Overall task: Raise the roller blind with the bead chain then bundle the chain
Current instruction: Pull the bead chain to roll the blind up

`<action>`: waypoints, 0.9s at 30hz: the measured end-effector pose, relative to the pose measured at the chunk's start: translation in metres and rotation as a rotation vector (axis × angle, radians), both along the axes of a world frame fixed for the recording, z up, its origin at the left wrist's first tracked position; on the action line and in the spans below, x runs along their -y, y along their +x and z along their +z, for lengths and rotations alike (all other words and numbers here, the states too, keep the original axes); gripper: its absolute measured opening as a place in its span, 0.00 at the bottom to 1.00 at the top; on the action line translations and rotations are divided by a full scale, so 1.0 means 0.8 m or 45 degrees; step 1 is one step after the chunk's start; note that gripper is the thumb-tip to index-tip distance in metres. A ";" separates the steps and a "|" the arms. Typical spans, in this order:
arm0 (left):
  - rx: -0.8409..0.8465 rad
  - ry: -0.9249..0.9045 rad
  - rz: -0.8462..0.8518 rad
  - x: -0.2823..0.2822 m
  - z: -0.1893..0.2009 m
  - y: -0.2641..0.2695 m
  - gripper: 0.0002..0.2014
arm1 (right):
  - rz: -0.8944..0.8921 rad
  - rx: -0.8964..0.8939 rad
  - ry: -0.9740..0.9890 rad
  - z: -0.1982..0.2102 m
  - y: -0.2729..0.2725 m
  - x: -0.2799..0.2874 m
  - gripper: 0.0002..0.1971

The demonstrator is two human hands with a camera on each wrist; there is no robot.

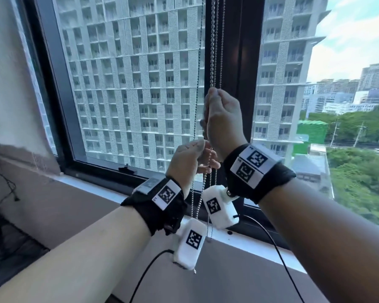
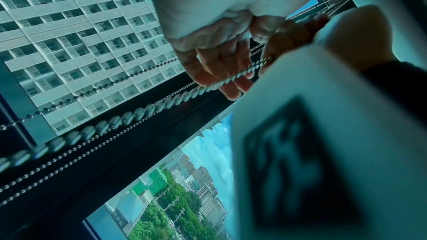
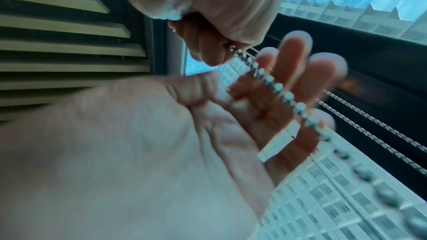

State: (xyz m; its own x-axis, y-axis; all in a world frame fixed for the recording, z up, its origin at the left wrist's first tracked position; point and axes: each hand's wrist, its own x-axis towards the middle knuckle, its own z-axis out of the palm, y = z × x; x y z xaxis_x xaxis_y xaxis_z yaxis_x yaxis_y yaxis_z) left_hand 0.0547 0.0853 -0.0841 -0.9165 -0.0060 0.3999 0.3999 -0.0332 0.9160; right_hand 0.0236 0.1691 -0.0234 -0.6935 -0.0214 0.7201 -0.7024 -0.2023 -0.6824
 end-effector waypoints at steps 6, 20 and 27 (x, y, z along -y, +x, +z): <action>-0.103 0.046 0.076 0.006 0.033 -0.004 0.21 | -0.012 0.020 0.066 -0.057 -0.009 -0.001 0.19; -0.144 0.212 -0.009 -0.026 0.064 -0.020 0.19 | -0.080 0.109 0.306 -0.131 -0.013 -0.010 0.19; -0.164 0.216 -0.004 -0.015 0.058 -0.023 0.20 | 0.119 0.210 0.226 -0.112 -0.012 -0.018 0.09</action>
State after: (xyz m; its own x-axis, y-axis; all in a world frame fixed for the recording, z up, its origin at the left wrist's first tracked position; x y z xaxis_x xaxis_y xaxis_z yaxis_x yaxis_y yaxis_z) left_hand 0.0365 0.0973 -0.0376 -0.8581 -0.0806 0.5072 0.5129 -0.1842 0.8385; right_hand 0.0144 0.1838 -0.1127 -0.7901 -0.2069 0.5770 -0.5627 -0.1283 -0.8166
